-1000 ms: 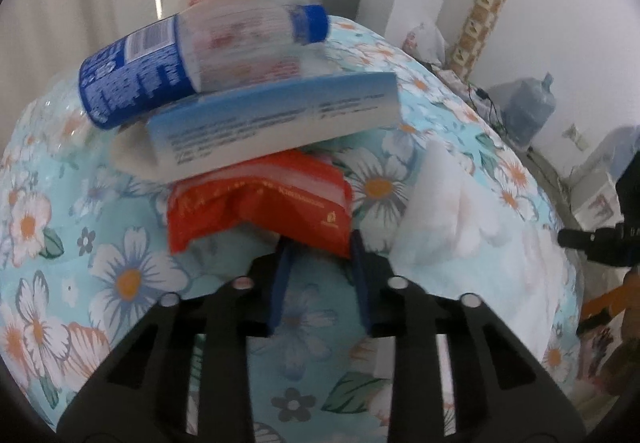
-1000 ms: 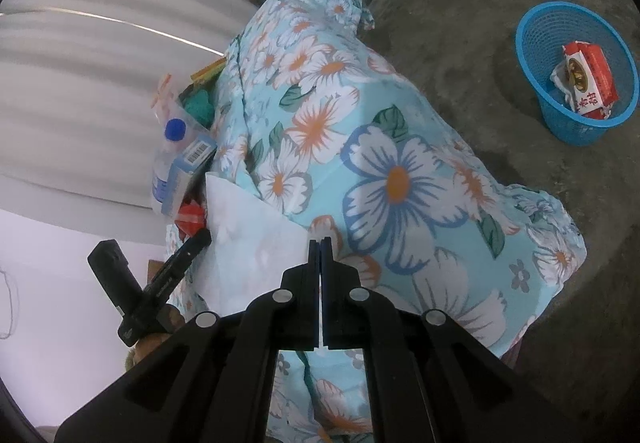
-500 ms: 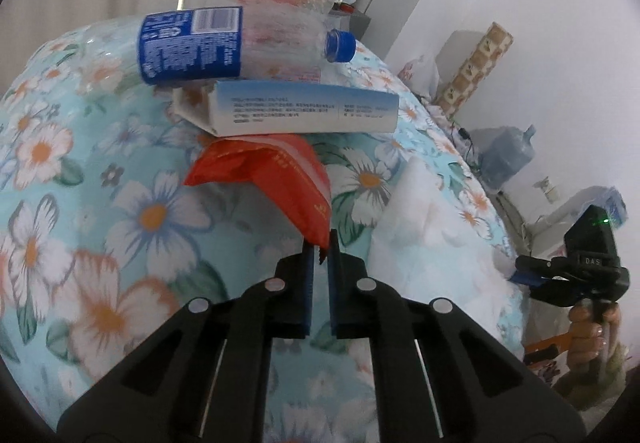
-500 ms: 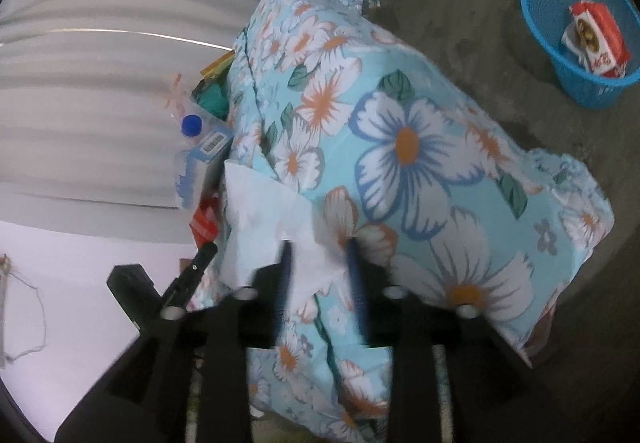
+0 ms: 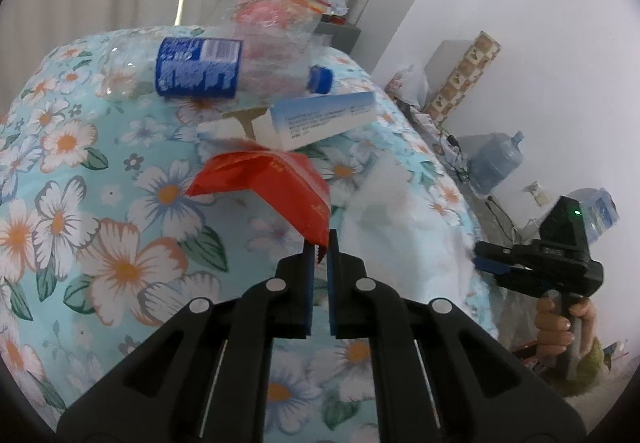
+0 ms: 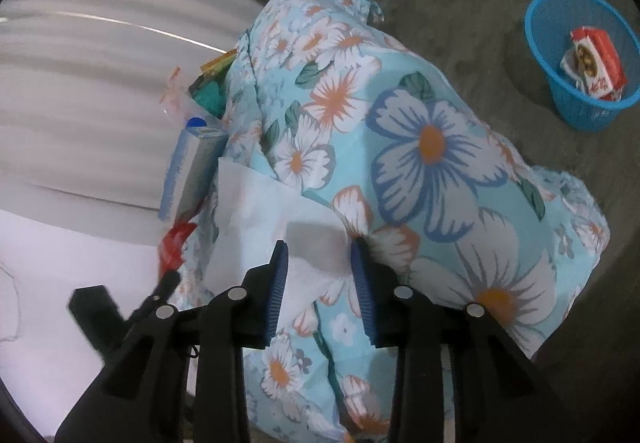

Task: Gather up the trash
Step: 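Grasp the white paper sheet with the right tool while the left tool lifts the red wrapper, then carry the red wrapper and white paper over the blue wastebasket with both tools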

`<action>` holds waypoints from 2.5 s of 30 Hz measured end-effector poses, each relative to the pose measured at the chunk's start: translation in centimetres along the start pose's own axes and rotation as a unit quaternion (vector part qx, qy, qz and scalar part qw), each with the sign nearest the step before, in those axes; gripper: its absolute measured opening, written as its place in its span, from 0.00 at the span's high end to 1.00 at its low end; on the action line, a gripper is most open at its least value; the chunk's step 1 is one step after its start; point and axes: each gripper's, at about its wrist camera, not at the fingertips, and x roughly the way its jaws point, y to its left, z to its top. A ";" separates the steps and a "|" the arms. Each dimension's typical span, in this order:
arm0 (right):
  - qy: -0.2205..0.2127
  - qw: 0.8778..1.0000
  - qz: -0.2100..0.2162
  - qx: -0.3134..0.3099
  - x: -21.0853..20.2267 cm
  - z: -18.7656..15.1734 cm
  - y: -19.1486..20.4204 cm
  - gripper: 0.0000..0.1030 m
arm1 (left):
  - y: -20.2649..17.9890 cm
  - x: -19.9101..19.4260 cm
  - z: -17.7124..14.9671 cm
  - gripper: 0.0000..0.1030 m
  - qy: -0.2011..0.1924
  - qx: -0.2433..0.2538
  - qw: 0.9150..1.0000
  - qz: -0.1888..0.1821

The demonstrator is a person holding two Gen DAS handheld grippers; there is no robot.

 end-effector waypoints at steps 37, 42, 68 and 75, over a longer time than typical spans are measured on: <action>-0.112 0.976 0.097 -0.157 -8.1 1.0 11.8 0.98 | -6.9 -6.9 1.8 1.00 -0.103 0.097 0.986 -0.089; -0.128 0.972 0.102 -0.168 -9.1 1.2 12.6 0.98 | -6.7 -7.0 1.9 1.00 -0.105 0.098 0.986 -0.087; -0.266 0.952 0.076 -0.128 -20.2 6.2 6.6 0.98 | -15.6 0.6 7.0 1.00 -0.043 0.200 0.965 -0.164; -0.310 0.945 0.018 -0.107 -24.4 9.7 2.6 0.98 | -23.6 7.7 8.4 1.00 0.019 0.286 0.937 -0.200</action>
